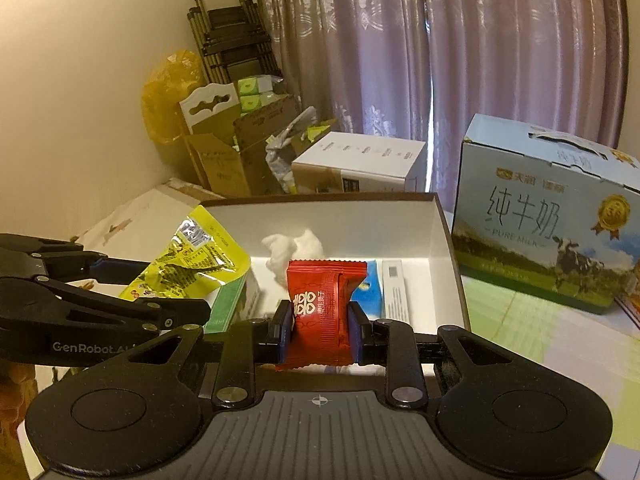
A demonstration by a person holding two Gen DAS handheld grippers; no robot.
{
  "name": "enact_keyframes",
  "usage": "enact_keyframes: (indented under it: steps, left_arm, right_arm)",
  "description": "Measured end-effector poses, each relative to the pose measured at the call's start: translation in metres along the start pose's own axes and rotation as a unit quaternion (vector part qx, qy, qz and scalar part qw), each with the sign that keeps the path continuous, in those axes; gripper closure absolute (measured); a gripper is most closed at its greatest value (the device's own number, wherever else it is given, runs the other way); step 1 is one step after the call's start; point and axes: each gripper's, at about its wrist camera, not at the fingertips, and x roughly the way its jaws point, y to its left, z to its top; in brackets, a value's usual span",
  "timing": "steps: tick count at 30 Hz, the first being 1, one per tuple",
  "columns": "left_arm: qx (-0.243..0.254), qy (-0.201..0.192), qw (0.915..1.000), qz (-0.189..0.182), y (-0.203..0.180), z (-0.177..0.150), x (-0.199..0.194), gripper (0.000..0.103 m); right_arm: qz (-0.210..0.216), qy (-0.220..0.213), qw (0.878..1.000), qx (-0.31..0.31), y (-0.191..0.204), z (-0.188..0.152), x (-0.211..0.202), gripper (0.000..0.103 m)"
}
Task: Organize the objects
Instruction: 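Lift and carry the yellow packet and red candy with both tools into the brown box, then lower the yellow packet with the left tool while the right tool lowers the red candy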
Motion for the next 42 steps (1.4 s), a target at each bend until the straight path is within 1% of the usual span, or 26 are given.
enact_keyframes:
  steps: [5,14,23,34,38,42]
  left_arm:
    - [-0.008,0.010,0.9999,-0.002,0.008,0.015,0.021,0.043]
    - [-0.007,0.037,0.9993,-0.009,0.011,0.033,0.070,0.043]
    - [-0.004,0.060,0.9981,-0.007,0.012,0.047,0.114,0.042]
    - [-0.016,0.081,0.9966,0.003,0.027,0.046,0.142,0.040]
    - [-0.022,0.086,0.9960,0.012,0.033,0.045,0.148,0.038]
    - [-0.022,0.085,0.9960,0.018,0.037,0.044,0.153,0.033]
  right_arm:
    - [-0.001,0.004,1.000,0.001,-0.005,0.012,0.022,0.078]
    - [-0.005,0.035,0.999,0.021,-0.024,0.022,0.070,0.078]
    - [-0.011,0.051,0.998,0.040,-0.047,0.032,0.104,0.078]
    - [-0.013,0.066,0.997,0.047,-0.054,0.035,0.129,0.078]
    - [-0.012,0.069,0.996,0.050,-0.054,0.035,0.135,0.078]
    - [-0.012,0.069,0.996,0.050,-0.054,0.036,0.135,0.078]
